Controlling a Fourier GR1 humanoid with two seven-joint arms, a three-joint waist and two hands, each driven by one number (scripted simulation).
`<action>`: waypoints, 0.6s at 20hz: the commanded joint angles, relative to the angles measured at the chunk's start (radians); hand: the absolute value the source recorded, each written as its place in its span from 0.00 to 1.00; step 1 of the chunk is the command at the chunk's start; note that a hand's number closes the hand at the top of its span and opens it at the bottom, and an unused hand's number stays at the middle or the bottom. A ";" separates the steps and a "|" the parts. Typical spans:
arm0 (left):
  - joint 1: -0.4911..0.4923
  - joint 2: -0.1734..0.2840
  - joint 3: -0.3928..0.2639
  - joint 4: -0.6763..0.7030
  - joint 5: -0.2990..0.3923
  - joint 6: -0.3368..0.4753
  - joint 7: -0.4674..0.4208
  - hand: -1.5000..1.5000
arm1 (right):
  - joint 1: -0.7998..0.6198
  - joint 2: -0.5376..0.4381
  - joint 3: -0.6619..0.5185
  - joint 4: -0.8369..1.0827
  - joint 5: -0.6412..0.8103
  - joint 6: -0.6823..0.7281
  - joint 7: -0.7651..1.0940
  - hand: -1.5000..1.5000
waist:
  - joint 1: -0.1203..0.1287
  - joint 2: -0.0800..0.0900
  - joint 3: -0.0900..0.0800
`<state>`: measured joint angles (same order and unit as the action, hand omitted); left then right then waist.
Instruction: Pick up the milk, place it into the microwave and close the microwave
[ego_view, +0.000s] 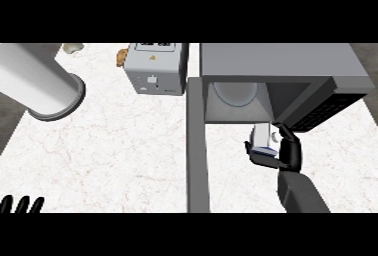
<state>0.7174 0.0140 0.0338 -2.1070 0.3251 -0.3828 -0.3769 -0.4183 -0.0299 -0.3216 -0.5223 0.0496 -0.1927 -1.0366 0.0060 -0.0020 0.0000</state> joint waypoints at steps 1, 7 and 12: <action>0.038 -0.013 -0.053 0.029 -0.050 0.009 -0.081 0.00 | 0.100 -0.001 0.055 -0.200 -0.005 0.032 0.062 1.00 | -0.013 -0.006 -0.002; -0.032 0.021 -0.001 0.052 0.009 -0.030 0.004 0.00 | 0.280 0.029 0.221 -0.501 -0.027 -0.029 0.174 1.00 | -0.015 -0.004 -0.001; -0.001 0.001 -0.007 0.023 0.017 -0.029 0.000 0.00 | 0.496 0.021 0.311 -0.839 0.021 -0.007 0.382 1.00 | -0.017 -0.004 -0.002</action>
<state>0.7298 0.0172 0.0153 -2.0996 0.3261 -0.4068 -0.3780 -0.0521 -0.0164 -0.0843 -1.1359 0.0496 -0.2008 -0.7780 -0.0101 -0.0066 -0.0015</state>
